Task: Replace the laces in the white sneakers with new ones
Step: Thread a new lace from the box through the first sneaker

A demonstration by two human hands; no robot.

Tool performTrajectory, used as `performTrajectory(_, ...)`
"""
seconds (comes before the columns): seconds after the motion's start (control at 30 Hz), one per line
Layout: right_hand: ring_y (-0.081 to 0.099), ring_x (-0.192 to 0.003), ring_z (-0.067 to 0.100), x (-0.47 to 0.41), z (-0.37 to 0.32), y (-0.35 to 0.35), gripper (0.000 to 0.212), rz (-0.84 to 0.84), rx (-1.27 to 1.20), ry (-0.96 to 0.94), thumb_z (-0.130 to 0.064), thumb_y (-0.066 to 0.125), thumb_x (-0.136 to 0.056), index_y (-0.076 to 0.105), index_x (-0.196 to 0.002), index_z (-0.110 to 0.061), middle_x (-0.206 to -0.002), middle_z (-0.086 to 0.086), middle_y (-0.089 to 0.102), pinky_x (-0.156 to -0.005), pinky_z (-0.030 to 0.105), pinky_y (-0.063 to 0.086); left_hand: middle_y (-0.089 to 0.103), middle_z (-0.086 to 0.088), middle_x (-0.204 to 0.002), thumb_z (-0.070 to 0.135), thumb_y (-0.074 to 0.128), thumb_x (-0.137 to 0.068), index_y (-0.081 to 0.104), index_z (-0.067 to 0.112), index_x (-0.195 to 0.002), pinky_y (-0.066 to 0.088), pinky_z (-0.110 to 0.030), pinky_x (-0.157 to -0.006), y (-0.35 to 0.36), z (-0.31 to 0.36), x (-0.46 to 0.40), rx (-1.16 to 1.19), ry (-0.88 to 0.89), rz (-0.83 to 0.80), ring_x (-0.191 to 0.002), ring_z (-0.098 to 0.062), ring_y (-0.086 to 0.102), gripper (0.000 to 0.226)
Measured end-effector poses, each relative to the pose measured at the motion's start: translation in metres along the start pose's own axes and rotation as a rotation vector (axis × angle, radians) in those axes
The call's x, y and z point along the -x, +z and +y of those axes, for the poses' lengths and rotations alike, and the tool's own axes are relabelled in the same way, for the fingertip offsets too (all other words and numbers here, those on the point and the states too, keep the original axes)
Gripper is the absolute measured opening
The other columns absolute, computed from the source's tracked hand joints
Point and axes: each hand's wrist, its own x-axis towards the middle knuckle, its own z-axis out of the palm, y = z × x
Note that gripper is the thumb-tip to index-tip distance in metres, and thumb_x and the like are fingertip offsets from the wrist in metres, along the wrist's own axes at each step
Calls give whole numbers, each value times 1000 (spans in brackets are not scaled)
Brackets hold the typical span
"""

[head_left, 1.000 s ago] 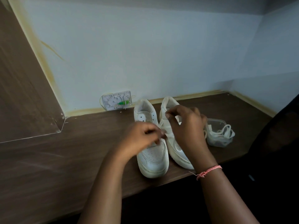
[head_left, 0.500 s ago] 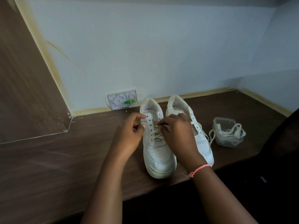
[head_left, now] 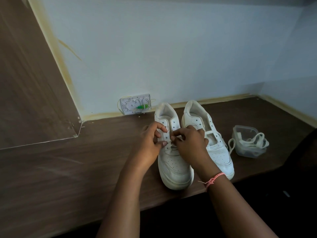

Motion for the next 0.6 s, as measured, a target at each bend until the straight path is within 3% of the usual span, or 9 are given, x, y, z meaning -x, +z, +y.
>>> performTrajectory(0.13,36,-112,23,4,-2,6,20,124,114,-63,-20,63,-89,73,-101,-33,-103,-7,51,-81,31,19,54,3,-94,2,76,-79,56,36,-93,46,-13,-67,3,1,1,-19,6,38,-75,-4,53,42)
performTrajectory(0.27,37,-113,23,1,-1,8,14,8,-119,38,-28,63,-92,71,-102,-31,-105,-7,53,-87,33,21,55,7,-91,5,76,-79,56,32,-92,47,-16,-68,2,3,3,-22,4,60,-76,-3,55,36)
performTrajectory(0.43,35,-115,22,-1,0,5,16,-20,-130,32,-33,64,-92,71,-106,-30,-109,-8,54,-89,33,19,69,5,-86,15,79,-80,64,27,-81,60,-36,-71,-6,0,1,39,-92,38,-75,-12,68,20)
performTrajectory(0.6,34,-116,22,2,-3,4,20,3,-64,15,-33,61,-94,70,-113,-31,-112,-9,52,-87,33,19,67,1,-86,23,75,-84,65,28,-79,61,-40,-68,-1,0,1,49,-106,56,-73,-15,67,12)
